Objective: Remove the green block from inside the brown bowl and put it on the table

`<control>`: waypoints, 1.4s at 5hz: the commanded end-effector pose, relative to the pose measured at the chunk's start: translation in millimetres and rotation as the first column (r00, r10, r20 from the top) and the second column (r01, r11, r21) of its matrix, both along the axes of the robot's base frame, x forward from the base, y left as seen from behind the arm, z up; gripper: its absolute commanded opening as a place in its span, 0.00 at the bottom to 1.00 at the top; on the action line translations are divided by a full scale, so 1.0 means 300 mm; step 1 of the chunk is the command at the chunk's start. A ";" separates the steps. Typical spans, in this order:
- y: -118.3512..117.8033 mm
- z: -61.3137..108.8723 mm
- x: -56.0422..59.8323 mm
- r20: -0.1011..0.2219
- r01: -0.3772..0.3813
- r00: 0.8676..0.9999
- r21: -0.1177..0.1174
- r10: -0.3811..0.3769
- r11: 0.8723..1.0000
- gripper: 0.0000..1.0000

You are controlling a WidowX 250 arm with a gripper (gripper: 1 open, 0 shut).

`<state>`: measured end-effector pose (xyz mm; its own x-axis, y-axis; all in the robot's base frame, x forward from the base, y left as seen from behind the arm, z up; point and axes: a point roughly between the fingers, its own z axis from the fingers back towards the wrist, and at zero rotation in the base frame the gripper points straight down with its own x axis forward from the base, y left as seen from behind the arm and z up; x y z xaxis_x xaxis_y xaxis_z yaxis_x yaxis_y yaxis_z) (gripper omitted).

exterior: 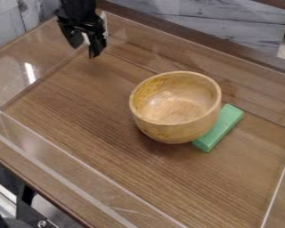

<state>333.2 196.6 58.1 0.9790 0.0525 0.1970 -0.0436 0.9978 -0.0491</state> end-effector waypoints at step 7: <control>0.069 -0.051 0.062 0.039 -0.067 0.997 0.017 0.066 0.998 0.00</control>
